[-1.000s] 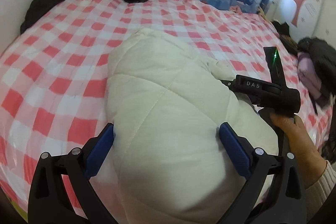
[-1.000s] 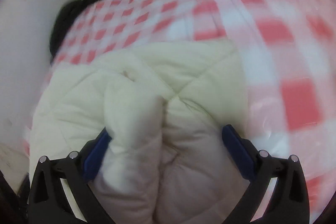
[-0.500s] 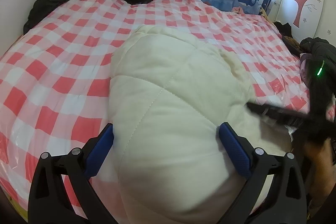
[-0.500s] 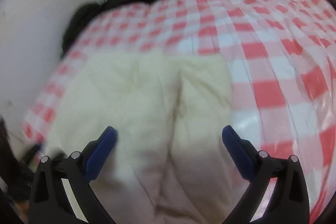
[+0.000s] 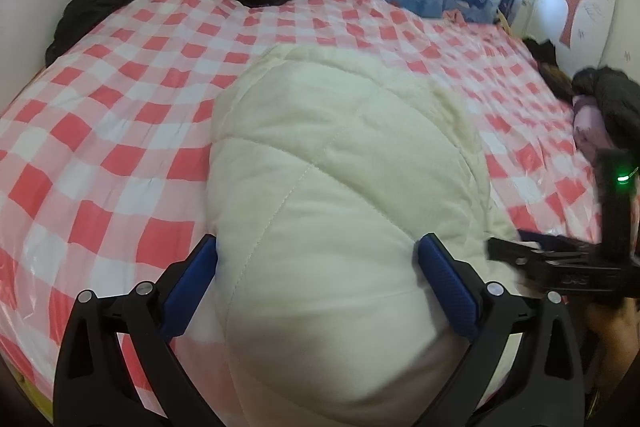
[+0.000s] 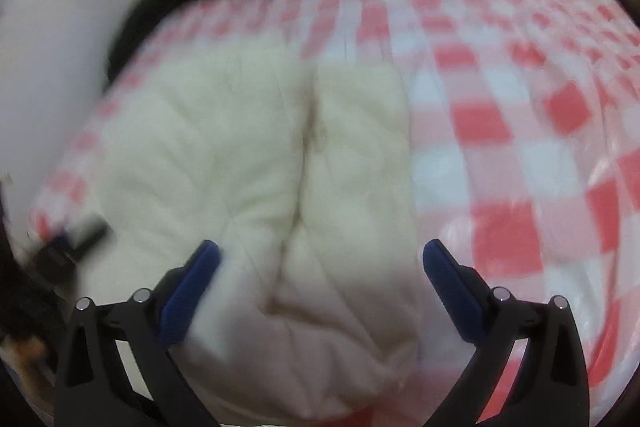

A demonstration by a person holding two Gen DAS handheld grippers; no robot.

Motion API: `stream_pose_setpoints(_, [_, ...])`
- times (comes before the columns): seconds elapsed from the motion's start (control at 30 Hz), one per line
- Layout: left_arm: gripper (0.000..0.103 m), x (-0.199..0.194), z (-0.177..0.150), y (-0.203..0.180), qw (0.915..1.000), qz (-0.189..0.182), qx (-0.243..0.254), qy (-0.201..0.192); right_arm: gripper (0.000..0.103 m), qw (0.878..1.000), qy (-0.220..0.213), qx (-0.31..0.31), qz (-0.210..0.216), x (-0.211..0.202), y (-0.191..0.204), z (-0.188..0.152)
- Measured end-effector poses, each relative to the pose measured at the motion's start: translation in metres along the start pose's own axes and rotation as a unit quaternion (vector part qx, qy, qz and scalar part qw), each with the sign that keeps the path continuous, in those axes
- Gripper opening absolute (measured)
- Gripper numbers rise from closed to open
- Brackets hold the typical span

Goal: Fold large clothes
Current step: 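Release the coat and pull both tools back from it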

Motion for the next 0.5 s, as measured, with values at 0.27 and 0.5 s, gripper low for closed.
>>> stream_pose_setpoints(0.27, [0.095,-0.032,-0.002,-0.002,0.9994,0.031,0.009,-0.008,0.098,0.999,0.004,0.037,0.025,-0.012,-0.005,0.0])
stream_pose_setpoints(0.5, [0.095,-0.076,-0.021,-0.02,0.9993,0.028,0.022,0.008,0.098,0.999,-0.04,-0.014,-0.02,-0.088,0.03,-0.011])
Point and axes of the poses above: each gripper's, at about its wrist camera, not at the fingertips, and x roughly the way its jaws point, y to its left, z to its top, the point moved 7 cm from there along x, roughly the way its jaws point, and after that the axes turned 1 degree about x, right-handed, at the moved point
